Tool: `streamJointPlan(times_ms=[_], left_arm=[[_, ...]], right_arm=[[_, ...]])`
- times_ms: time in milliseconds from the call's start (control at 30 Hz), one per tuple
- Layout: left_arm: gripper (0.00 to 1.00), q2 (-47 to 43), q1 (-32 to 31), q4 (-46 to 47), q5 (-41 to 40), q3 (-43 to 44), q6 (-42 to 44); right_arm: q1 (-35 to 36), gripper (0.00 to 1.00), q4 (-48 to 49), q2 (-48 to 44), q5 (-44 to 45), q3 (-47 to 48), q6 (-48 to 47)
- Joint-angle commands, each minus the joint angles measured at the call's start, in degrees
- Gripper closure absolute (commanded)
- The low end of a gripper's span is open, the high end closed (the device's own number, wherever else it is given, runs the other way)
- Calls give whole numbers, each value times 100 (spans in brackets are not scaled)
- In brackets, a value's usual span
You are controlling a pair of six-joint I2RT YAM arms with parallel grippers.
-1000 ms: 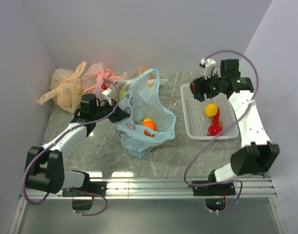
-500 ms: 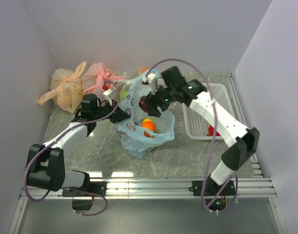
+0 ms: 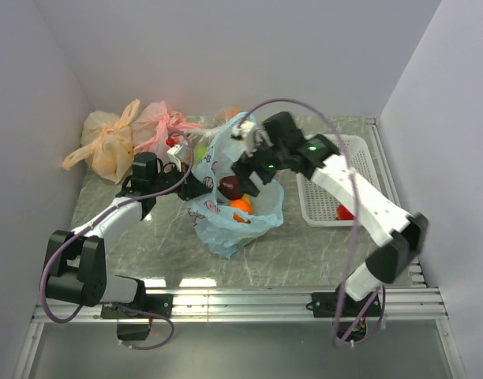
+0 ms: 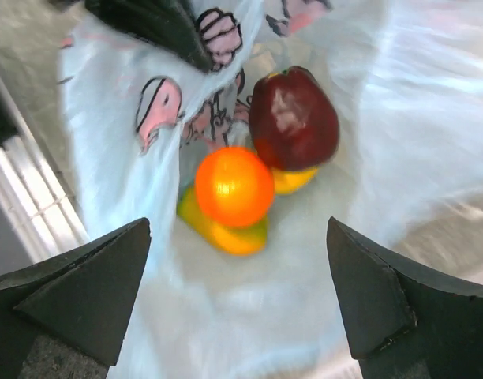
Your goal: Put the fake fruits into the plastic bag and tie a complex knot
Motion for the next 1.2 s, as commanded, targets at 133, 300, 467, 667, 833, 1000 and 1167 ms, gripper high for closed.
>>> streamJointPlan(times_ms=[133,300,467,667,833,1000,1167], left_arm=[[99,-63,22,174,131,153,33],[99,-90,22,139,114,153,121],[99,-72,30,147,131,188,130],[99,-63,30,200,114,127,113],[100,-81,30,191,96,109,139],[99,-63,30,217,87,92,139],[99,-46,30,217,70,118,148]], right_arm=[[-1982,1,-835,-1340,-780,-319,-484],[-3556,4,-1879,-1437,-186,-1144,-1767],[-4330,2,-1585,-1429,923,-2322,-2103],[-4533,0,-925,-876,1716,-2780,-1532],[-4550,0,-485,-515,1812,-2947,-1172],[-4586,0,-133,-6,1751,-3053,-1040],[-4612,10,34,223,1777,-3027,-1022]])
